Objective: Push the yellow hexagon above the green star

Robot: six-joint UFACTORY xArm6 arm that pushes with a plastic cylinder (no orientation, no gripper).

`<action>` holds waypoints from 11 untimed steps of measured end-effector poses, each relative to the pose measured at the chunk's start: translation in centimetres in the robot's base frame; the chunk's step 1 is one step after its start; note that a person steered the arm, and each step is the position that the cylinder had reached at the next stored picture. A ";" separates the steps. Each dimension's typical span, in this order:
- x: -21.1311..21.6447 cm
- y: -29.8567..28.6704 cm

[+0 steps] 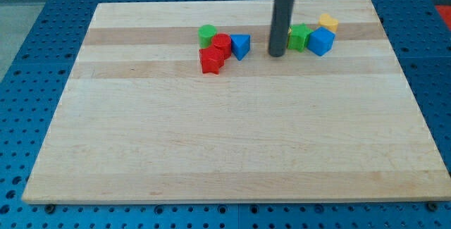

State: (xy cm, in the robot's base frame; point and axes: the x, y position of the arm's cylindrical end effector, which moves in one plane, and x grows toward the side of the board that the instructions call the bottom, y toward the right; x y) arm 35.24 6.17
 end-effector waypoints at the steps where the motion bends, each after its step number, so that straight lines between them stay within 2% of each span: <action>1: 0.3 -2.8; 2: -5.1 0.0; 4: -5.4 0.6; 6: -8.6 5.0; 8: -8.6 5.0; 9: -9.5 8.7; 11: -9.8 10.1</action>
